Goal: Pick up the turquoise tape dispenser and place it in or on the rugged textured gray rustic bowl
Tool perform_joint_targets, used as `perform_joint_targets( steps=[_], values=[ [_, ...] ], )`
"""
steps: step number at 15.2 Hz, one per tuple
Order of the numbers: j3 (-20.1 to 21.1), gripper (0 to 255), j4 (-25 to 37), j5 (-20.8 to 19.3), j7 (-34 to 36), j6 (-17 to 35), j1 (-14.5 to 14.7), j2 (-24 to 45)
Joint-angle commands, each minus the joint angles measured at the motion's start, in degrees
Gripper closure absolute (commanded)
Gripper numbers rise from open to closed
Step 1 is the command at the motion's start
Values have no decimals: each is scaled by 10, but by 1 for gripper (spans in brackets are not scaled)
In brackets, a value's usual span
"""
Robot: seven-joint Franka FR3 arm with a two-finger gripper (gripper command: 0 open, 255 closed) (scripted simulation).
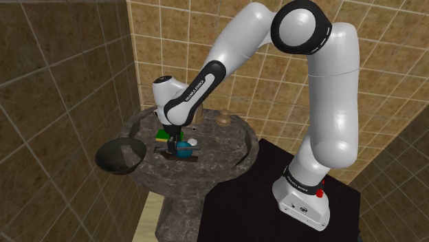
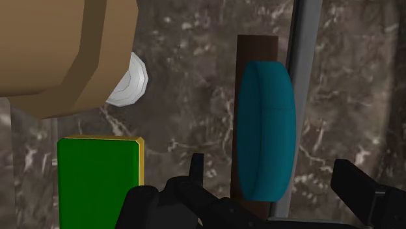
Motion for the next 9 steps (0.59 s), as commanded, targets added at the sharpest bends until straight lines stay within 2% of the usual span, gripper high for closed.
perform_joint_targets(
  steps=[1,3,4,9],
  values=[
    [0,0,0,0,0,0,0,0],
    [0,0,0,0,0,0,0,0],
    [0,255,0,0,0,0,0,0],
    [0,255,0,0,0,0,0,0]
  ],
)
